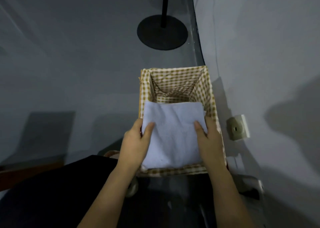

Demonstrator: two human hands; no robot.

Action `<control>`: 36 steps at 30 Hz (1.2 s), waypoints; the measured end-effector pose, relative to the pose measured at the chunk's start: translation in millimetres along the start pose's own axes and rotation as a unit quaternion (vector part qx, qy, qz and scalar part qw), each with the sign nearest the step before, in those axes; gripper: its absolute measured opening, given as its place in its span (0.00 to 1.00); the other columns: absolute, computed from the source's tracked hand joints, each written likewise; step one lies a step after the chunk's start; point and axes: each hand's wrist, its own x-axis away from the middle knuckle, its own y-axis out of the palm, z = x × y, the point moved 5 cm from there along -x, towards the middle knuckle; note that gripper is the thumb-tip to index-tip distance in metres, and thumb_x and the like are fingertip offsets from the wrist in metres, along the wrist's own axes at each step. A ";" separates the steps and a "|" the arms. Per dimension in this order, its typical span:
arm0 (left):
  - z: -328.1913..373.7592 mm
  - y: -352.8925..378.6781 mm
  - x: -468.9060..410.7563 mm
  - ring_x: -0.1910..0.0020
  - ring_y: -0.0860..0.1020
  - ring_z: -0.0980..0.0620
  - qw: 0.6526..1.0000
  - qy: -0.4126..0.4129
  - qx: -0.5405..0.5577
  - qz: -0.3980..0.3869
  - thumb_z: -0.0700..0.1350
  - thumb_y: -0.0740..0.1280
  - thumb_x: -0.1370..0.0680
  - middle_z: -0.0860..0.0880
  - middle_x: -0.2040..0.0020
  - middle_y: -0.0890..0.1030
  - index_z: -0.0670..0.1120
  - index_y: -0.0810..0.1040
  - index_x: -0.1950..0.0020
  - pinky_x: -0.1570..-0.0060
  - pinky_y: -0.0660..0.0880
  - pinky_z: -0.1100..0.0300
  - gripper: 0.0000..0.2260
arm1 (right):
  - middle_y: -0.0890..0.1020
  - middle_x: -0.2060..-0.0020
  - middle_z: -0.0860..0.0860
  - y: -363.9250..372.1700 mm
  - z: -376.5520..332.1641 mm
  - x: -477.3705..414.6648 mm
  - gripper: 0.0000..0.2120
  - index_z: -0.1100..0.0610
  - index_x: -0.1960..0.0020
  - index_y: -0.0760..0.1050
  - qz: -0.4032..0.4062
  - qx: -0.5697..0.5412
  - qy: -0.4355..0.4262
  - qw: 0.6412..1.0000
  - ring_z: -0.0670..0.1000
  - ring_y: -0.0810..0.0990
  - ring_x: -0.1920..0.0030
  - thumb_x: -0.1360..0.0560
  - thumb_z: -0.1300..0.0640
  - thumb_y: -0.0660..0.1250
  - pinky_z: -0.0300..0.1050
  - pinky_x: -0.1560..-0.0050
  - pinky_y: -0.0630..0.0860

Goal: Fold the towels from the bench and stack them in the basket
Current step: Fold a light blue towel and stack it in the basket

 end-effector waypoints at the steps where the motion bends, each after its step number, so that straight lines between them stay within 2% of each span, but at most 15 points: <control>1: -2.5 7.9 -2.1 0.63 0.77 0.57 1.000 -0.005 -0.015 -0.006 0.54 0.60 0.20 0.53 0.61 0.79 0.50 0.73 0.53 0.65 0.71 0.61 0.09 | 0.69 0.57 0.32 0.0 8.5 -2.9 0.12 0.51 0.36 0.69 0.000 0.013 0.012 1.000 0.34 0.72 0.56 0.19 0.51 0.58 0.20 0.59 0.64; 4: -6.3 32.6 -7.8 0.60 0.77 0.52 0.997 -0.009 -0.070 -0.024 0.54 0.58 0.19 0.49 0.58 0.79 0.47 0.73 0.47 0.58 0.75 0.56 0.12 | 0.75 0.45 0.45 -1.9 34.7 -11.8 0.18 0.52 0.31 0.67 -0.003 0.057 0.041 0.998 0.47 0.72 0.45 0.19 0.49 0.57 0.33 0.48 0.66; 7: -9.9 52.5 -11.1 0.63 0.75 0.51 0.991 -0.009 -0.133 -0.031 0.54 0.57 0.19 0.49 0.62 0.77 0.45 0.71 0.50 0.60 0.75 0.53 0.13 | 0.74 0.35 0.51 -5.2 60.5 -19.2 0.20 0.51 0.30 0.65 0.003 0.095 0.062 0.993 0.53 0.72 0.37 0.19 0.46 0.56 0.46 0.39 0.66; 9: -14.9 60.4 -11.5 0.63 0.75 0.48 0.987 -0.008 -0.159 -0.024 0.55 0.57 0.19 0.48 0.63 0.76 0.45 0.71 0.52 0.60 0.75 0.49 0.14 | 0.73 0.35 0.51 -5.3 71.3 -21.5 0.20 0.51 0.30 0.65 0.002 0.091 0.070 0.993 0.53 0.72 0.36 0.20 0.46 0.57 0.46 0.38 0.66; 11: -19.6 65.5 -11.9 0.64 0.75 0.48 0.986 -0.019 -0.167 -0.018 0.55 0.56 0.19 0.48 0.64 0.75 0.45 0.69 0.53 0.62 0.74 0.51 0.14 | 0.74 0.37 0.48 -3.7 77.4 -22.5 0.20 0.49 0.30 0.65 -0.007 0.075 0.076 0.994 0.51 0.72 0.38 0.20 0.45 0.56 0.43 0.40 0.66; 15: -22.6 71.0 -15.9 0.66 0.73 0.48 0.984 -0.031 -0.176 -0.005 0.52 0.57 0.19 0.48 0.66 0.72 0.45 0.66 0.54 0.67 0.68 0.54 0.11 | 0.74 0.50 0.40 4.6 78.7 -27.2 0.09 0.47 0.40 0.68 -0.011 0.028 0.062 0.998 0.41 0.72 0.49 0.19 0.50 0.57 0.24 0.55 0.63; 17: -22.2 72.0 -17.2 0.66 0.72 0.47 0.983 -0.034 -0.179 0.005 0.52 0.57 0.19 0.48 0.66 0.72 0.44 0.66 0.53 0.67 0.67 0.54 0.11 | 0.72 0.54 0.36 8.2 76.7 -30.5 0.07 0.46 0.42 0.68 0.004 0.011 0.054 0.998 0.37 0.71 0.53 0.19 0.51 0.58 0.21 0.57 0.63; 20: -23.2 74.6 -17.1 0.65 0.71 0.48 0.977 -0.056 -0.204 0.004 0.52 0.55 0.18 0.48 0.65 0.71 0.44 0.64 0.51 0.65 0.66 0.56 0.11 | 0.71 0.53 0.38 9.3 77.6 -32.8 0.10 0.49 0.39 0.69 0.021 0.015 0.050 0.998 0.38 0.70 0.52 0.19 0.50 0.58 0.23 0.56 0.62; 22: -24.1 77.4 -17.6 0.64 0.71 0.49 0.963 -0.061 -0.262 -0.013 0.53 0.54 0.18 0.49 0.64 0.71 0.44 0.64 0.49 0.64 0.65 0.57 0.11 | 0.73 0.53 0.40 12.1 83.7 -31.5 0.10 0.51 0.39 0.69 0.003 0.033 0.058 0.998 0.41 0.73 0.51 0.19 0.50 0.57 0.26 0.55 0.64; 24: -25.5 82.5 -20.0 0.57 0.75 0.46 0.948 -0.059 -0.309 -0.040 0.52 0.53 0.17 0.45 0.55 0.77 0.42 0.67 0.44 0.61 0.65 0.57 0.13 | 0.76 0.45 0.45 15.3 92.9 -29.5 0.14 0.53 0.36 0.69 -0.020 0.049 0.075 0.996 0.46 0.74 0.45 0.19 0.49 0.57 0.35 0.46 0.69; 26: -29.3 88.4 -23.5 0.49 0.77 0.44 0.943 -0.073 -0.318 -0.063 0.51 0.51 0.17 0.43 0.47 0.77 0.42 0.66 0.41 0.57 0.67 0.56 0.14 | 0.75 0.41 0.48 16.4 97.2 -30.0 0.14 0.53 0.35 0.69 -0.029 0.054 0.084 0.995 0.46 0.72 0.43 0.19 0.49 0.56 0.41 0.42 0.67; 29: -33.1 93.7 -27.4 0.46 0.77 0.44 0.948 -0.099 -0.297 -0.063 0.50 0.50 0.17 0.42 0.44 0.76 0.42 0.65 0.41 0.53 0.69 0.53 0.13 | 0.75 0.41 0.48 14.4 96.1 -34.3 0.15 0.54 0.35 0.68 -0.025 0.060 0.080 0.995 0.44 0.70 0.44 0.19 0.50 0.56 0.39 0.43 0.65; 31: -33.9 95.4 -27.7 0.47 0.77 0.44 0.944 -0.088 -0.315 -0.048 0.50 0.51 0.17 0.42 0.44 0.77 0.42 0.66 0.41 0.53 0.70 0.53 0.13 | 0.75 0.40 0.49 15.3 98.5 -35.4 0.15 0.54 0.35 0.68 -0.029 0.070 0.083 0.994 0.46 0.72 0.42 0.19 0.51 0.56 0.39 0.44 0.65; 34: -35.7 97.3 -23.4 0.43 0.76 0.46 0.924 -0.067 -0.374 -0.028 0.50 0.53 0.17 0.43 0.39 0.74 0.42 0.64 0.35 0.49 0.71 0.57 0.16 | 0.74 0.37 0.50 17.9 109.0 -34.3 0.16 0.54 0.33 0.67 -0.041 0.148 0.109 0.982 0.52 0.73 0.37 0.19 0.52 0.57 0.44 0.36 0.68; 36: -37.9 100.7 -20.0 0.40 0.73 0.47 0.916 -0.057 -0.396 -0.039 0.50 0.52 0.17 0.43 0.37 0.72 0.43 0.62 0.33 0.46 0.69 0.58 0.16 | 0.76 0.41 0.52 17.0 113.0 -33.5 0.14 0.55 0.36 0.70 -0.041 0.209 0.108 0.971 0.52 0.75 0.42 0.20 0.53 0.58 0.48 0.37 0.71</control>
